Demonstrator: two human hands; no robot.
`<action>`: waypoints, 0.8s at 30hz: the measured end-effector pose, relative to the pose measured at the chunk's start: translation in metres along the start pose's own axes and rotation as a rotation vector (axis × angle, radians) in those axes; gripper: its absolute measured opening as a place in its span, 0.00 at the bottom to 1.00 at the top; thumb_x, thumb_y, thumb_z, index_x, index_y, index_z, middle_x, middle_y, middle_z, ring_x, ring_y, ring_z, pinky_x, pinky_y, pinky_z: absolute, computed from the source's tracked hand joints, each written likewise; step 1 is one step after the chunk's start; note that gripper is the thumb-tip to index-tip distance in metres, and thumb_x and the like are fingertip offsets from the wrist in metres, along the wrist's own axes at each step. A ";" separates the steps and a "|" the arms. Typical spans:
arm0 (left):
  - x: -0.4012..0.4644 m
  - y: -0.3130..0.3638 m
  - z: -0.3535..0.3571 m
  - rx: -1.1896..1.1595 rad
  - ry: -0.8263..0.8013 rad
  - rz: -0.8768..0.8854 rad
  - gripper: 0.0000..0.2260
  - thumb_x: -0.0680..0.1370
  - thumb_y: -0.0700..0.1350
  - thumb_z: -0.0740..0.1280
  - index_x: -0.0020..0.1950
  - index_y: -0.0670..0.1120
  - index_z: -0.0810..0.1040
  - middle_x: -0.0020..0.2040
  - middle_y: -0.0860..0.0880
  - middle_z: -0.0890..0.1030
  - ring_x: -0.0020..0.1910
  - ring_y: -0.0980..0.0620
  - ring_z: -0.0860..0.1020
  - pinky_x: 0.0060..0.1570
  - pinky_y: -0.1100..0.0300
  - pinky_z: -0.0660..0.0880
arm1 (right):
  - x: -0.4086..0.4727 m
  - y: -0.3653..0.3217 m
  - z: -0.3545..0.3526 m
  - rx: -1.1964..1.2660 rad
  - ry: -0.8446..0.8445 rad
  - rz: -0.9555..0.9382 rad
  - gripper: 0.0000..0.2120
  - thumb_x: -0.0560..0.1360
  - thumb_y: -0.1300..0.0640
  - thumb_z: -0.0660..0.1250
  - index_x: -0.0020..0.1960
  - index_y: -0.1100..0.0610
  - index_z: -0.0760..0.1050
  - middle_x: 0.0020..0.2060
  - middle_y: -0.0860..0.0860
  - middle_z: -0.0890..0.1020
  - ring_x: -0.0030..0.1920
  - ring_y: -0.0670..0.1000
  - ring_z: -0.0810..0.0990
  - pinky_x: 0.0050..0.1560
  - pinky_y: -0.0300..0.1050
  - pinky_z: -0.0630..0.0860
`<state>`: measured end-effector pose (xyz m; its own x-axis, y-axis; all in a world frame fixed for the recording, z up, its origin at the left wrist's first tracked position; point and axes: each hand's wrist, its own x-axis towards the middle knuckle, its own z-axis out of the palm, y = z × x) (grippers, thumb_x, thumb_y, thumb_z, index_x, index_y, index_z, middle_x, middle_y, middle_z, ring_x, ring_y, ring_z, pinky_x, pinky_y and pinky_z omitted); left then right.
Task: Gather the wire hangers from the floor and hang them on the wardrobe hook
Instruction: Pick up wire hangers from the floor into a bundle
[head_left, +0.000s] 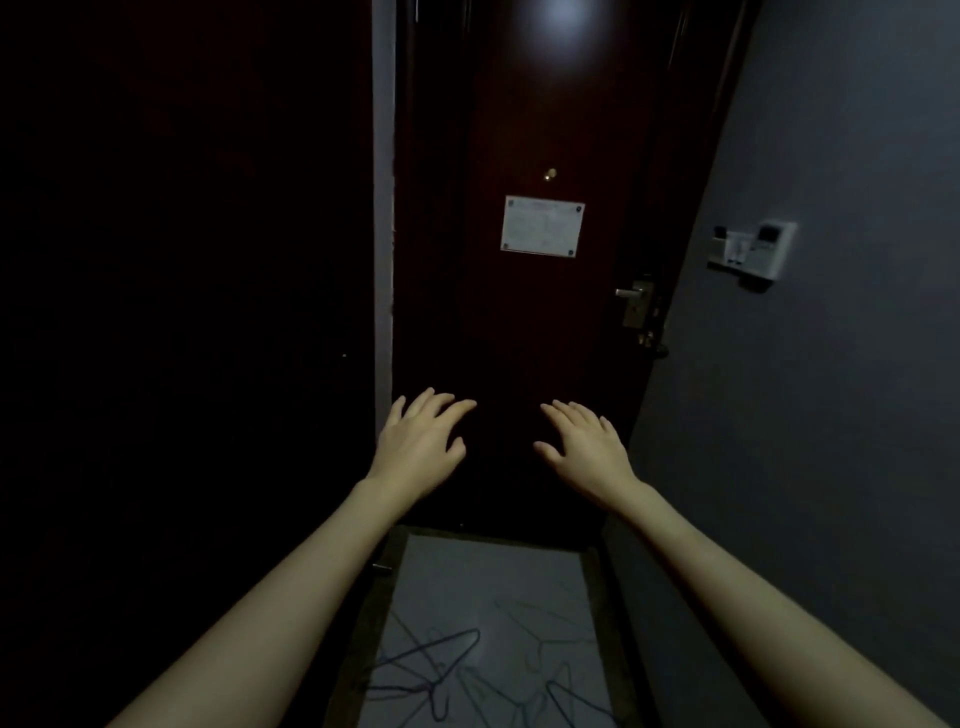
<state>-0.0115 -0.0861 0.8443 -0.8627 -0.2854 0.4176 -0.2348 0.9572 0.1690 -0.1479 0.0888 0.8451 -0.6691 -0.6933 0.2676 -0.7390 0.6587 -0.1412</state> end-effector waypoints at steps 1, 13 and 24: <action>0.009 0.001 0.009 -0.002 -0.007 -0.007 0.23 0.80 0.49 0.56 0.75 0.55 0.57 0.75 0.51 0.60 0.76 0.51 0.51 0.74 0.51 0.44 | 0.007 0.010 0.006 -0.004 -0.002 0.008 0.28 0.79 0.46 0.56 0.76 0.51 0.53 0.75 0.49 0.57 0.76 0.49 0.51 0.74 0.55 0.49; 0.047 -0.028 0.172 -0.069 -0.109 -0.024 0.23 0.81 0.49 0.56 0.76 0.55 0.56 0.75 0.52 0.60 0.76 0.53 0.52 0.73 0.54 0.43 | 0.060 0.070 0.155 0.039 -0.078 0.111 0.27 0.80 0.48 0.56 0.76 0.52 0.53 0.76 0.50 0.56 0.75 0.50 0.53 0.74 0.53 0.51; -0.050 -0.085 0.492 -0.113 -0.256 0.050 0.28 0.73 0.55 0.46 0.74 0.52 0.62 0.70 0.50 0.68 0.70 0.50 0.64 0.71 0.53 0.51 | -0.022 0.138 0.475 0.042 -0.237 0.260 0.28 0.80 0.47 0.54 0.76 0.53 0.51 0.76 0.50 0.54 0.75 0.50 0.54 0.74 0.51 0.52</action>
<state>-0.1692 -0.1297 0.3698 -0.9605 -0.2025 0.1912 -0.1498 0.9544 0.2581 -0.2720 0.0559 0.3669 -0.8313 -0.5558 -0.0102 -0.5408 0.8129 -0.2161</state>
